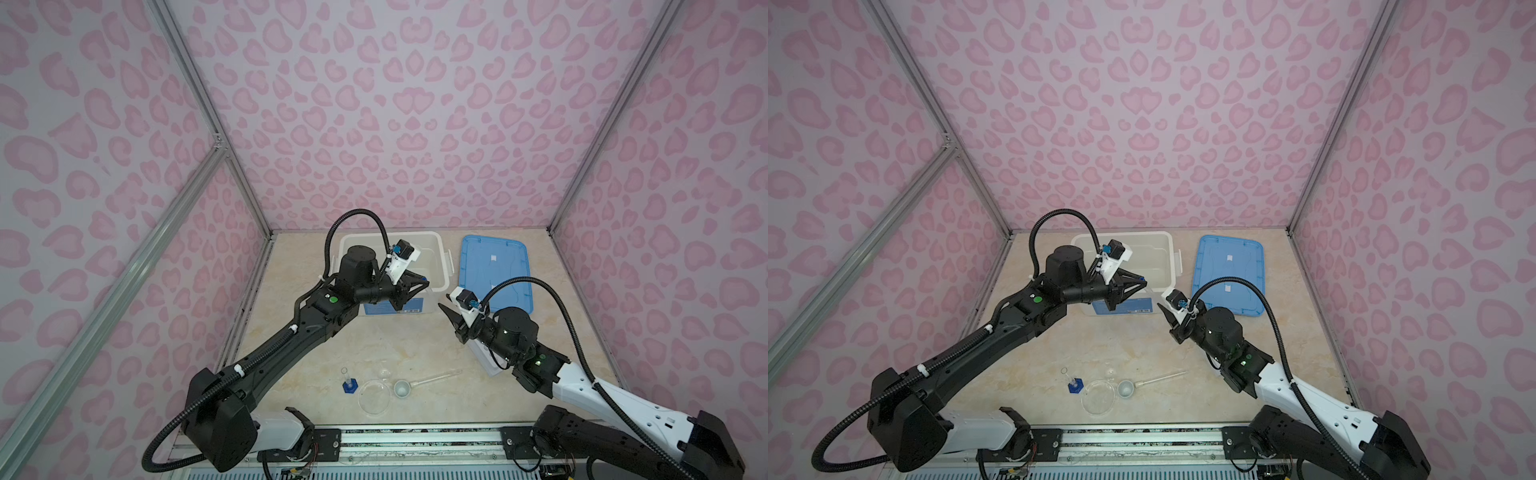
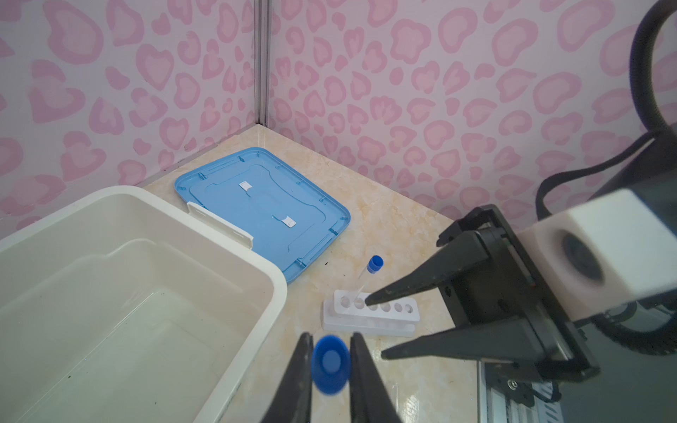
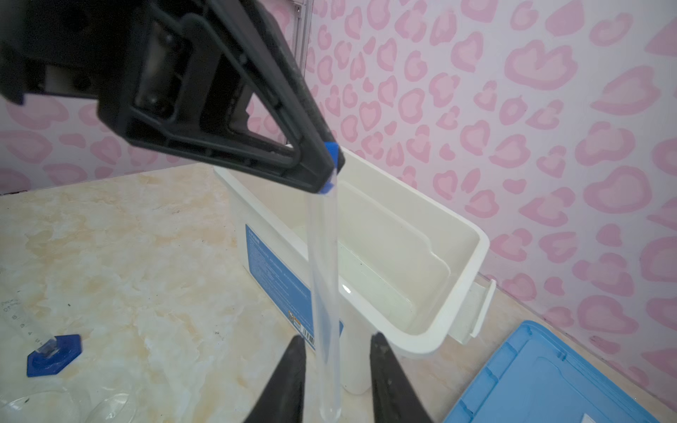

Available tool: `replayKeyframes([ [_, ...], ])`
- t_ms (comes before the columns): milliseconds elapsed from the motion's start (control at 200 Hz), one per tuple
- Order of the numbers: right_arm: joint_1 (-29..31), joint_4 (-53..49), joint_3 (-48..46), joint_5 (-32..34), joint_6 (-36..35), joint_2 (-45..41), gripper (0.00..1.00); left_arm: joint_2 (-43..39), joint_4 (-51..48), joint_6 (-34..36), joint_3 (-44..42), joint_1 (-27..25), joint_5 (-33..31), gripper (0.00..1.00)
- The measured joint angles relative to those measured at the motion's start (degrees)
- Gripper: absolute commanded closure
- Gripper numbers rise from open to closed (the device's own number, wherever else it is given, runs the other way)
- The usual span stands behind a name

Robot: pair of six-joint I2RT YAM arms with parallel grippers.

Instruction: Organize the chemistry lab equipment

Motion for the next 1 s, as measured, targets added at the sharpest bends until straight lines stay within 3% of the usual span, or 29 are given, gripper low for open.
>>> replayKeyframes([
  [370,-14.0,-6.3,-1.1,-1.9,7.2,-14.7,0.7,3.5,-7.1,6.3,7.9,-7.5,-6.9,0.89],
  [590,-20.9,-8.6,-1.7,0.0,12.3,-19.1,0.71,6.7,-10.4,8.5,12.6,-11.9,-8.9,0.89],
  [1000,-24.5,-11.1,-3.3,2.3,17.3,-21.4,0.71,12.0,-12.0,10.4,16.1,-18.1,-11.1,0.88],
])
